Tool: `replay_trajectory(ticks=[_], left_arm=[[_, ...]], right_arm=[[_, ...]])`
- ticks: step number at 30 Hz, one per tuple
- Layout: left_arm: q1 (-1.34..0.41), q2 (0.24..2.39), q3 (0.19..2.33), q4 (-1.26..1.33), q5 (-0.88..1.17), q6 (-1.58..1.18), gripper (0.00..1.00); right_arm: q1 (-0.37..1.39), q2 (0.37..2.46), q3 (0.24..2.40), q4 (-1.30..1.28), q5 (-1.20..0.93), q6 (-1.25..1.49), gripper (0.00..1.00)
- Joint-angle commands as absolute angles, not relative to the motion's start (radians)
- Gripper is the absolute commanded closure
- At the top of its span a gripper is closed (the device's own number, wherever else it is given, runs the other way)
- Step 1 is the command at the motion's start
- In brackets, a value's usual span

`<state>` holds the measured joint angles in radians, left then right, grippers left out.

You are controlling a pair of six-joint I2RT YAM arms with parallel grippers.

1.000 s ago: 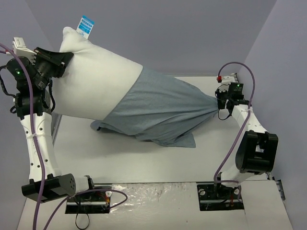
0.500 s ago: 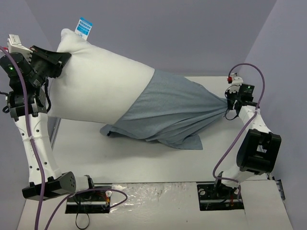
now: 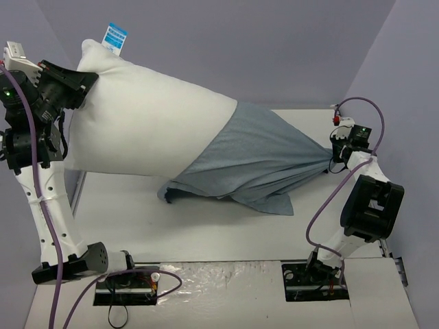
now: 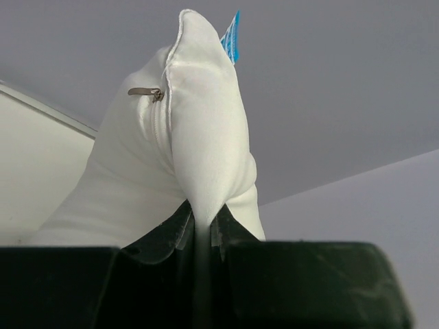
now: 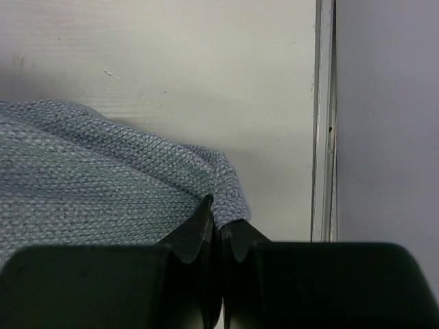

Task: Remove the pillowcase from the pillow

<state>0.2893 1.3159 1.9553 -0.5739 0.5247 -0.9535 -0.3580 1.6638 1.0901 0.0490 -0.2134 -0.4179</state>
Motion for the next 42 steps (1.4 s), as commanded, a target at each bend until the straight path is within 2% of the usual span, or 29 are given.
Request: replay_trajectory(ticks=[1, 10, 15, 22, 29, 32, 38, 42], left_arm=[[0.345, 1.284, 2.088, -0.365, 0.379, -0.924, 0.98], [0.345, 1.358, 2.276, -0.437, 0.335, -0.879, 0.98], [0.347, 1.359, 2.286, -0.448, 0.321, -0.859, 0.98], [0.345, 1.353, 2.241, -0.442, 0.331, -0.847, 0.98], [0.345, 1.287, 2.028, -0.390, 0.356, -0.859, 0.98], [0.345, 1.281, 2.010, -0.388, 0.351, -0.850, 0.98], [0.345, 1.316, 2.190, -0.501, 0.266, -0.727, 0.98], [0.345, 1.330, 2.241, -0.518, 0.279, -0.732, 0.98]], right_arm=[[-0.413, 1.678, 1.101, 0.094, -0.081, -0.483, 1.00], [-0.411, 1.694, 1.109, 0.092, -0.091, -0.486, 1.00], [-0.413, 1.700, 1.114, 0.087, -0.103, -0.482, 1.00], [-0.410, 1.703, 1.152, 0.051, -0.146, -0.482, 1.00], [-0.370, 1.652, 1.221, -0.017, -0.225, -0.451, 1.00], [-0.345, 1.637, 1.233, -0.034, -0.221, -0.440, 1.00], [-0.330, 1.669, 1.259, -0.032, -0.155, -0.442, 1.00], [-0.333, 1.681, 1.266, -0.028, -0.126, -0.440, 1.00]])
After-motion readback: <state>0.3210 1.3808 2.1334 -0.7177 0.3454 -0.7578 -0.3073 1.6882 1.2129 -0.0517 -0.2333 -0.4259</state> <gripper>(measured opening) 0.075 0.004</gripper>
